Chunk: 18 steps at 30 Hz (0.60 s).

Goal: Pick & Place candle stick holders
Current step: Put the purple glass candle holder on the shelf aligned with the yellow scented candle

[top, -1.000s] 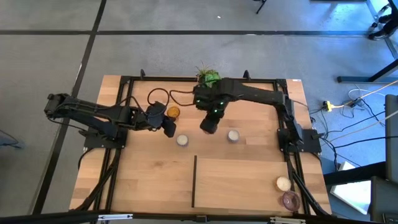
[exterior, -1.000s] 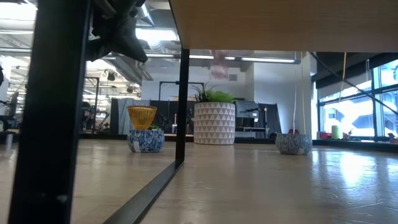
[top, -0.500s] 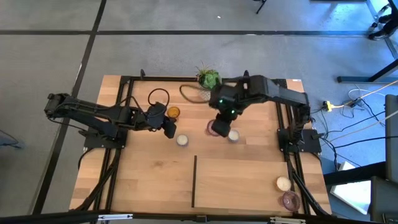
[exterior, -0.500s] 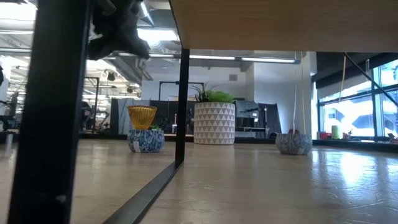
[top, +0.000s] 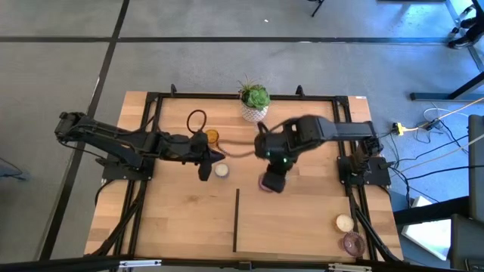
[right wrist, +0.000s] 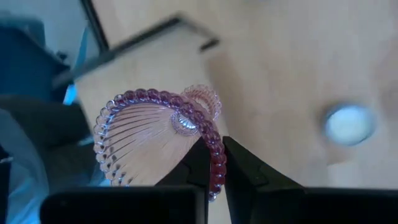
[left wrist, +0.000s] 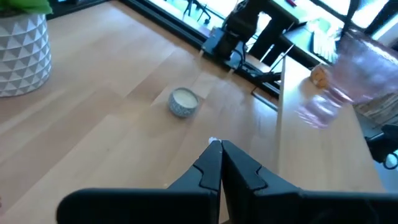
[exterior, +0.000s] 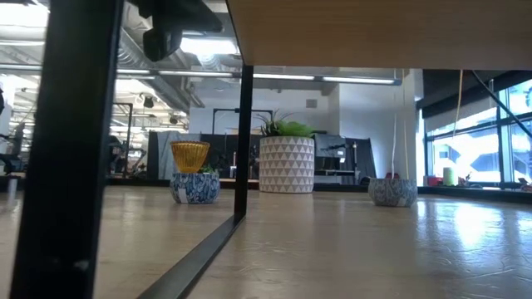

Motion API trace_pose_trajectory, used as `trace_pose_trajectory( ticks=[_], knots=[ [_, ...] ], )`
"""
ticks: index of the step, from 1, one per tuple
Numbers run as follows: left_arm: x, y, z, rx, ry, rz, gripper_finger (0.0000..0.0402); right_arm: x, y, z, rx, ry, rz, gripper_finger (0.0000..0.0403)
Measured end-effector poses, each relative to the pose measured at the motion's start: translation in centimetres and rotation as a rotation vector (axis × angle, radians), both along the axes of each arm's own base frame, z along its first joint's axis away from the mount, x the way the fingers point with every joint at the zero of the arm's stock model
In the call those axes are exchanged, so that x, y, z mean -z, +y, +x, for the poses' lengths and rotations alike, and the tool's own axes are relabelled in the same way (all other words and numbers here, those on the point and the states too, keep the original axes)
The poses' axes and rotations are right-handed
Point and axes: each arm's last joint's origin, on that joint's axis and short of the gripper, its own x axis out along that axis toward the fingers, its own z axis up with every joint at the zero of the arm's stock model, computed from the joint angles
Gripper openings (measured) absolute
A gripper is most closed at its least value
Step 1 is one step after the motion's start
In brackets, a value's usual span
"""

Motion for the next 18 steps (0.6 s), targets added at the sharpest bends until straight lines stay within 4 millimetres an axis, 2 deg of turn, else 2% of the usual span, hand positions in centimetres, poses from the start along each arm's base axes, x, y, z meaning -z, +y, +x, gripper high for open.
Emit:
trace_pose_trajectory(
  ticks=[8, 18],
  knots=[
    [0.0, 0.2, 0.0, -0.013, 0.003, 0.005, 0.0002, 0.2, 2.8, -3.6, 0.092, 0.081, 0.006, 0.0026],
    [-0.2, 1.7, 0.2, -0.107, -0.029, -0.06, 0.0003, 0.2, 5.6, -9.6, 0.255, 0.148, 0.008, 0.0026]
  ],
)
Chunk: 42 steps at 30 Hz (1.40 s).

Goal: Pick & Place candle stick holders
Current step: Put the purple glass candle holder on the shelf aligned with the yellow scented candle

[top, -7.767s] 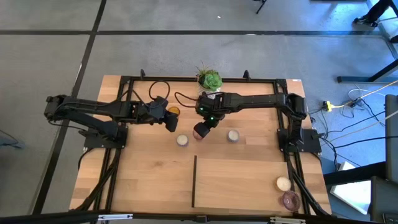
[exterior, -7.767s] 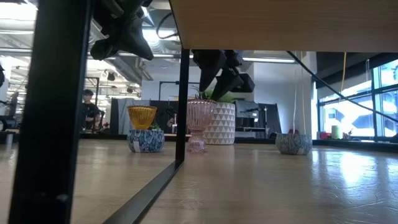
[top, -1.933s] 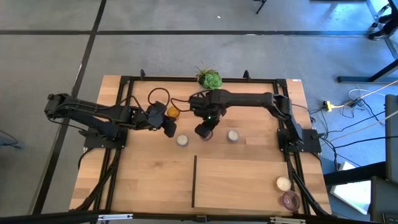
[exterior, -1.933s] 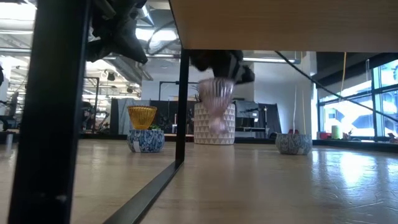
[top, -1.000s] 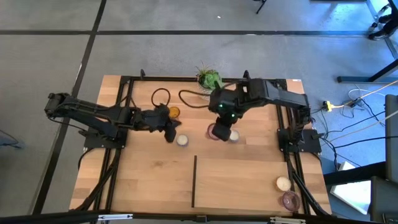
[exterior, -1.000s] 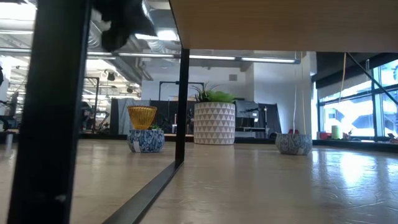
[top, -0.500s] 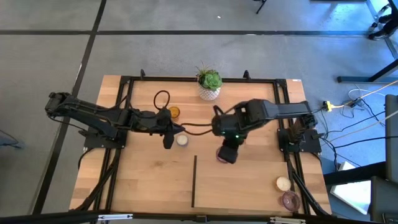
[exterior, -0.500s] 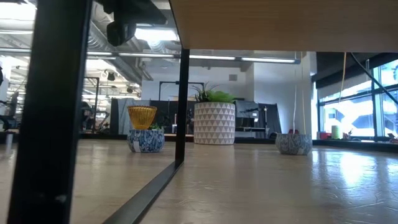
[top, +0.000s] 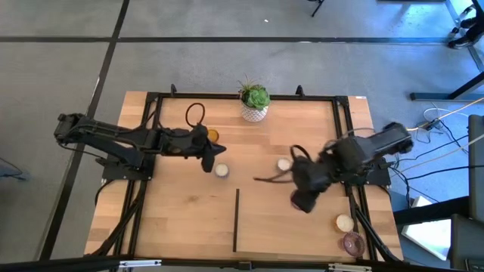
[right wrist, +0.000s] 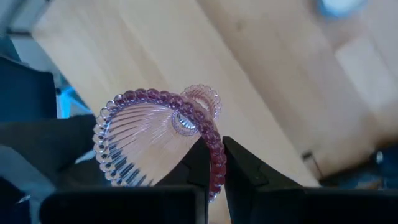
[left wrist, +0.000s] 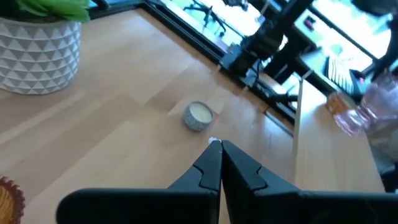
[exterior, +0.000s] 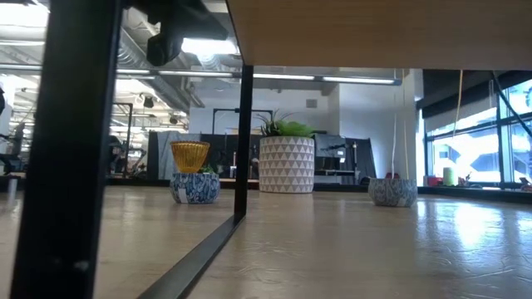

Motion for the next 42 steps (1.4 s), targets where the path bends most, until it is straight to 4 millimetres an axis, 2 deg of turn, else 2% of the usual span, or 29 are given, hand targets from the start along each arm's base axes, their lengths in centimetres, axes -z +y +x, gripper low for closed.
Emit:
trace_pose_trajectory(
  ticks=[10, 20, 28, 42],
  knots=[
    [-1.1, 0.2, 0.2, -0.185, -0.142, -0.032, 0.0003, 0.3, 0.6, -7.5, 0.017, 0.006, -0.006, 0.0026],
    [-1.4, -0.8, 0.4, -0.27, -0.212, -0.031, 0.0003, 1.8, -0.3, -11.9, 0.004, 0.01, -0.03, 0.0026],
    [-0.4, -1.0, 1.5, -0.307, -0.211, -0.083, 0.0003, 2.9, -1.5, -14.0, 0.001, 0.008, -0.041, 0.0026],
    [1.1, -1.3, 3.5, -0.31, -0.222, -0.132, 0.0002, 3.5, -1.0, -15.1, 0.009, 0.029, -0.04, 0.0026]
  ],
)
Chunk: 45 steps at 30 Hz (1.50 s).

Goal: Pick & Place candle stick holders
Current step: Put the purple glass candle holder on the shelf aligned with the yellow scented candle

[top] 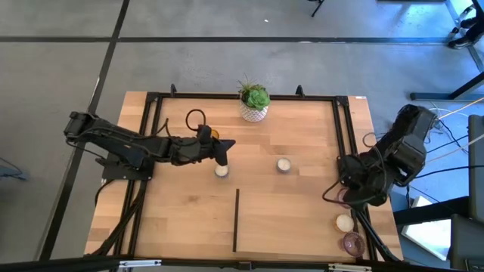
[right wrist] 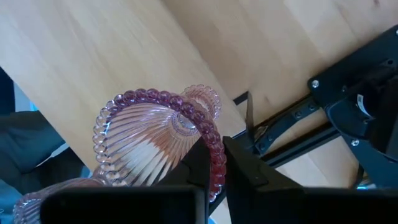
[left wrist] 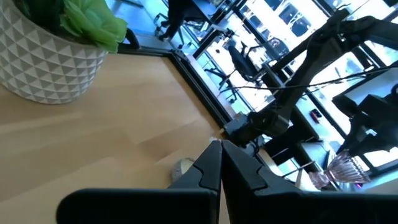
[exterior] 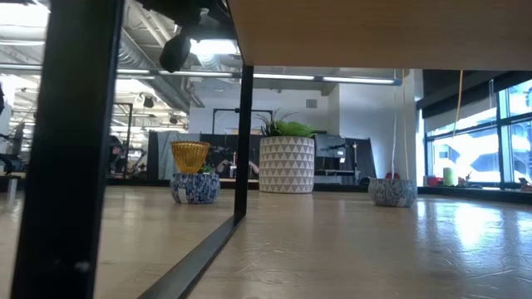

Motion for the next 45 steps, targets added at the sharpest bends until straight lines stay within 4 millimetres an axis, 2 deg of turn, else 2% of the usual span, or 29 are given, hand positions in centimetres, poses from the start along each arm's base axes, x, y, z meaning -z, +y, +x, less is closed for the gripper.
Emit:
trace_pose_trajectory(
  ticks=[7, 36, 39, 45],
  knots=[
    [0.0, 0.0, 0.0, -0.006, -0.001, 0.006, 0.0003, 0.3, 0.9, -0.2, 0.0, 0.022, -0.01, 0.0026],
    [0.0, 0.0, 0.0, -0.007, 0.003, 0.012, 0.0002, 1.1, 1.6, -0.5, 0.017, 0.033, -0.004, 0.0027],
    [0.0, 0.0, 0.0, -0.008, 0.004, 0.014, 0.0002, 1.1, 1.5, -0.5, 0.016, 0.03, 0.0, 0.004],
    [0.0, 0.0, 0.0, -0.012, 0.004, 0.016, 0.0002, 1.0, 1.5, -0.5, 0.016, 0.029, 0.003, 0.0092]
  ],
)
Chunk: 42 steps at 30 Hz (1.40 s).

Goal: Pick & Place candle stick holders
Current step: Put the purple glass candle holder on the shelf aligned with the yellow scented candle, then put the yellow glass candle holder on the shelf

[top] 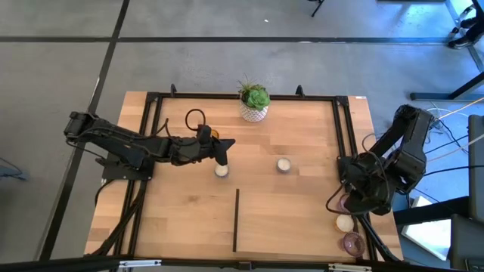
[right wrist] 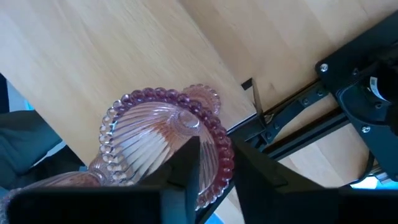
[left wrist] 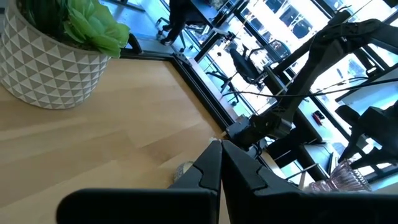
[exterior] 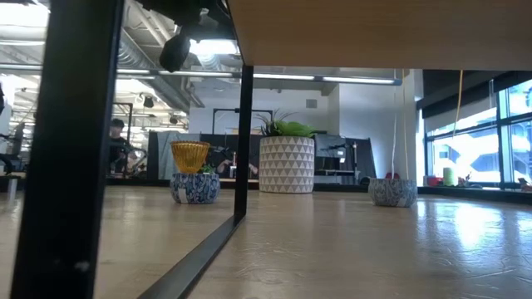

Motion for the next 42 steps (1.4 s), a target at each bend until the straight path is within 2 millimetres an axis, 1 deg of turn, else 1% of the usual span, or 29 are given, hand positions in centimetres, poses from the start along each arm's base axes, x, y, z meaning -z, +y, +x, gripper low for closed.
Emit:
trace_pose_trajectory(
  ticks=[5, 11, 18, 26, 35, 39, 42],
  knots=[
    [0.0, 0.0, 0.0, 0.0, 0.0, 0.0, 0.0003, 0.0, 0.1, 0.0, 0.0, -0.004, 0.007, 0.0122],
    [0.0, 0.0, 0.0, 0.0, 0.0, 0.0, 0.0002, 0.0, 0.1, 0.1, -0.005, -0.009, 0.011, 0.0139],
    [0.0, 0.0, 0.0, 0.012, 0.0, -0.004, 0.0002, -0.1, 0.0, 0.1, -0.017, -0.017, 0.002, 0.0142],
    [0.0, 0.0, 0.0, 0.01, 0.0, -0.003, 0.0002, -1.0, -0.4, -0.2, -0.019, -0.023, -0.009, 0.0142],
    [0.0, 0.0, 0.0, -0.002, -0.002, -0.001, 0.0002, -1.8, -1.5, -0.7, -0.025, -0.055, 0.031, 0.0142],
    [-0.2, 0.0, 0.0, -0.003, -0.02, -0.003, 0.0003, -2.1, -1.8, -0.8, -0.034, -0.08, 0.04, 0.0143],
    [-0.3, 0.0, 0.1, -0.004, -0.031, -0.004, 0.0003, -2.6, -2.4, -1.0, -0.039, -0.121, 0.045, 0.0143]
  ],
)
